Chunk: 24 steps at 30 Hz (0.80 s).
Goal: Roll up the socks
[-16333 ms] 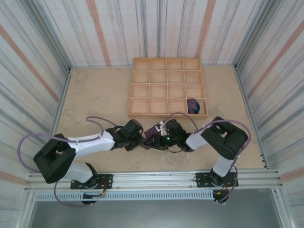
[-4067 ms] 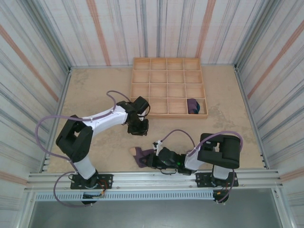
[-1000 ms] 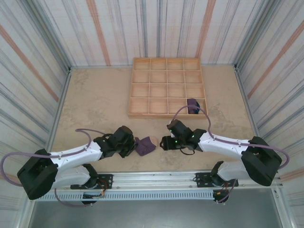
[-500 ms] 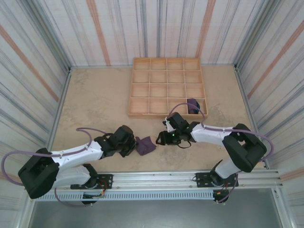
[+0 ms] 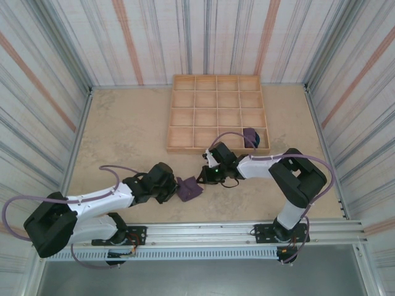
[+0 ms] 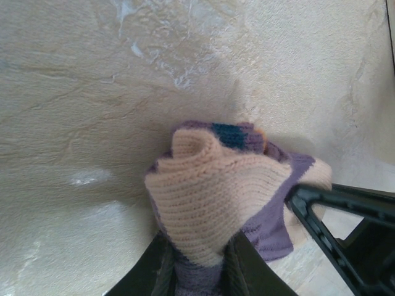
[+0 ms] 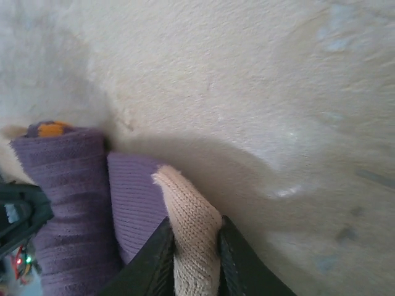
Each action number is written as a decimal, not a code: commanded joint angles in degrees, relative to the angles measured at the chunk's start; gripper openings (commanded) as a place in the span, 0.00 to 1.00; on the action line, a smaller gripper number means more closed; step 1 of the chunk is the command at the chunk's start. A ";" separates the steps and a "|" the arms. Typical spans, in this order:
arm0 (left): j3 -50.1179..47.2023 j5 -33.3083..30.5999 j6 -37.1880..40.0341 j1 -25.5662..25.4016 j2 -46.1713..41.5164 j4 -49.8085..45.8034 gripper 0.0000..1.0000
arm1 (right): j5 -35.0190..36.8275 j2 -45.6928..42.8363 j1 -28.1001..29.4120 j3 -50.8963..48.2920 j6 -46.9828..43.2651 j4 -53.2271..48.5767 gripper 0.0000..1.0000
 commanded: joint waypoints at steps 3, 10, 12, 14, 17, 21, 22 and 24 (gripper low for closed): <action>-0.12 -1.43 0.55 -1.03 -1.63 -2.45 0.00 | 3.14 5.80 0.20 3.29 -1.26 -4.25 0.00; 0.08 -2.96 -2.23 -3.93 -0.46 -3.49 0.00 | 6.93 11.36 0.05 13.88 -7.41 -7.99 0.00; -0.22 -3.53 -2.78 -4.39 -0.48 -2.90 0.00 | 8.24 12.65 0.11 16.73 -9.10 -9.45 0.00; -0.10 -3.93 -2.78 -4.58 -0.50 -2.79 0.00 | 8.92 14.08 -0.01 19.16 -10.46 -9.91 0.00; 0.41 -3.85 -2.63 -4.62 0.62 -2.86 0.00 | 8.89 16.44 -0.02 22.24 -11.93 -9.87 0.00; 0.43 -3.14 -3.44 -4.62 2.87 -3.00 0.00 | 8.44 18.05 0.01 23.58 -13.43 -8.45 0.00; 0.42 -3.07 -3.59 -4.66 3.39 -3.21 0.00 | 8.26 18.28 0.03 23.74 -14.03 -8.31 0.00; 0.30 -3.48 -3.91 -4.62 3.74 -3.49 0.00 | 8.17 18.55 0.02 24.02 -14.98 -8.39 0.00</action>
